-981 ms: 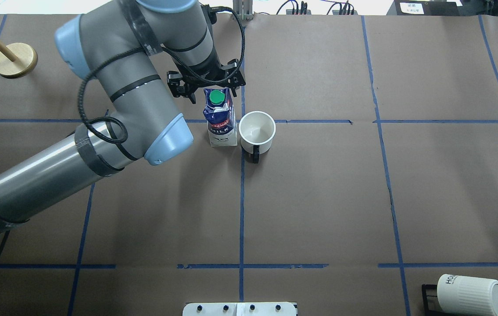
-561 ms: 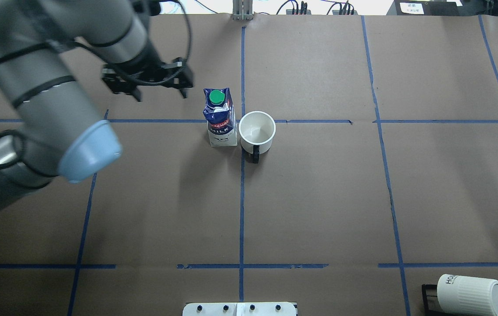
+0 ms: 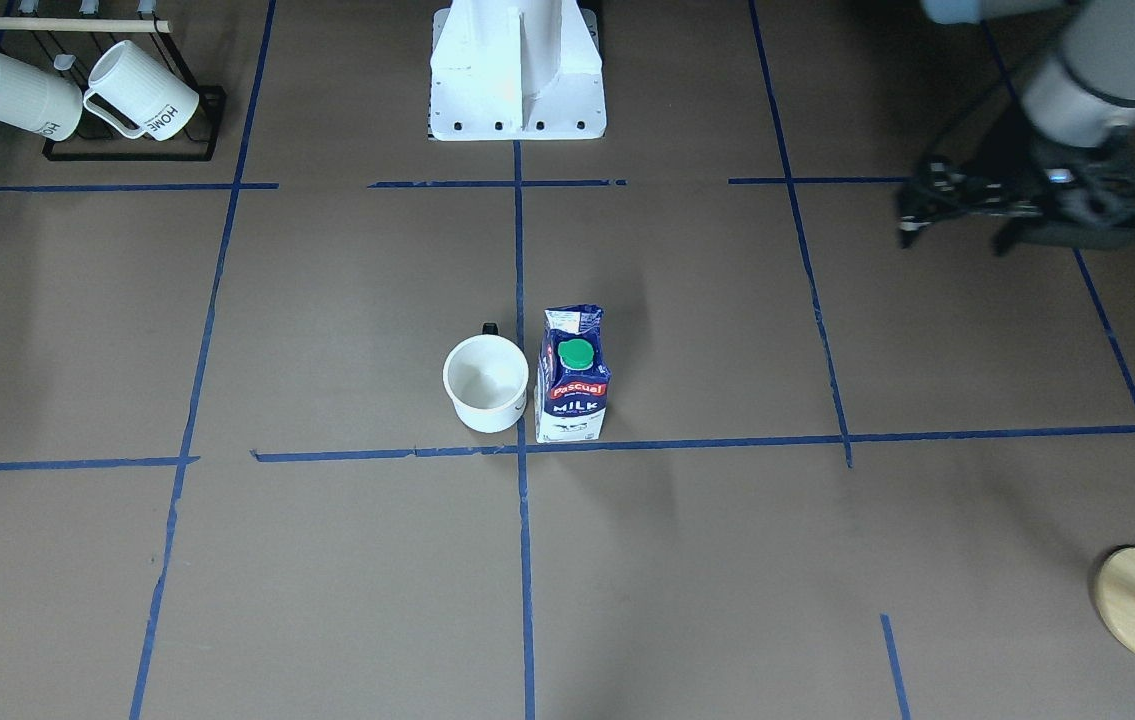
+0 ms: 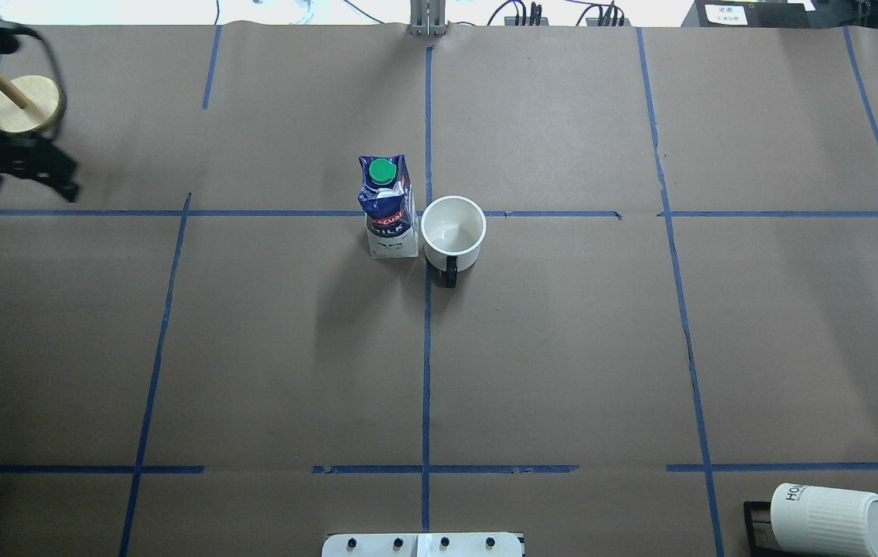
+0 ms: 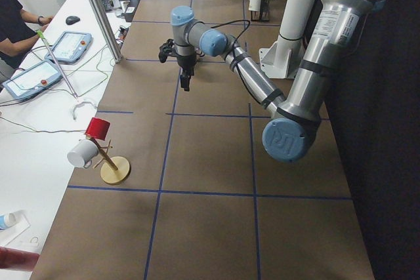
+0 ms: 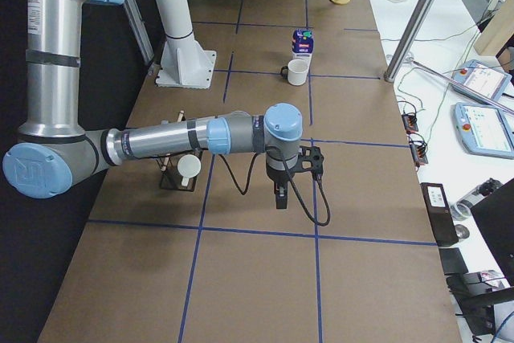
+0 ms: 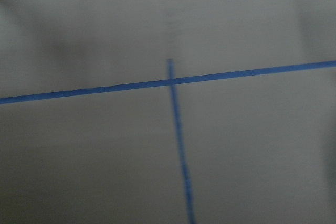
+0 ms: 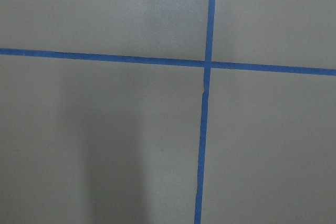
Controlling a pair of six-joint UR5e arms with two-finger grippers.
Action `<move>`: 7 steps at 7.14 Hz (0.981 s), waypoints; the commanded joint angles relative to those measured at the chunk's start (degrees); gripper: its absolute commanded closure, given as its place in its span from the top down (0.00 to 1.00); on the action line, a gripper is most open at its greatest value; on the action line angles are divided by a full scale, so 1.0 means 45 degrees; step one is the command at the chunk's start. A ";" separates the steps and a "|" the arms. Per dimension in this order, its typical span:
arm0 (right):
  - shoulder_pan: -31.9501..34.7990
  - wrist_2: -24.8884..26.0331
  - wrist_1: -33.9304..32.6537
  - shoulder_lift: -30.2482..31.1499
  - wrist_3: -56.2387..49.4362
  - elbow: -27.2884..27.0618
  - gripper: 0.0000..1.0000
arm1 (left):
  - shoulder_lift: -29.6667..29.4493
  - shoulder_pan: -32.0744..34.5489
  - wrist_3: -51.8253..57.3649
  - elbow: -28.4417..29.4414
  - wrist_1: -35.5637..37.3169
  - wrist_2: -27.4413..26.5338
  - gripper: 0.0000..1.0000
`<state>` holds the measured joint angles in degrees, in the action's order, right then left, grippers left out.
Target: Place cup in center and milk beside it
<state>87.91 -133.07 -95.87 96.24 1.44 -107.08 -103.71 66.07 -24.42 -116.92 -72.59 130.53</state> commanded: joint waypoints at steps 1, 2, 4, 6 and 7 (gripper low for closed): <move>0.0132 -0.0290 0.0016 0.0195 -0.0378 0.0162 1.00 | 0.1637 0.2767 0.4820 0.1401 -0.0001 0.0544 1.00; 0.0190 -0.0408 0.0016 0.0312 -0.0457 0.0162 1.00 | 0.1737 0.3765 0.6814 0.2764 -0.0021 0.0544 1.00; 0.0269 -0.0796 0.0016 0.0527 -0.0984 0.0201 1.00 | 0.1738 0.5195 0.8937 0.4936 -0.0717 0.0525 1.00; 0.0289 -0.1152 0.0016 0.0625 -0.1004 0.0182 1.00 | 0.2029 0.5298 0.8924 0.5899 -0.1288 0.0544 1.00; 0.0289 -0.1152 0.0016 0.0625 -0.0985 0.0182 1.00 | 0.2495 0.5337 0.8885 0.5942 -0.1832 0.0757 1.00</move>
<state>89.17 -138.00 -95.80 98.98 -3.00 -106.22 -94.44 89.72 15.49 -91.42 -78.41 133.19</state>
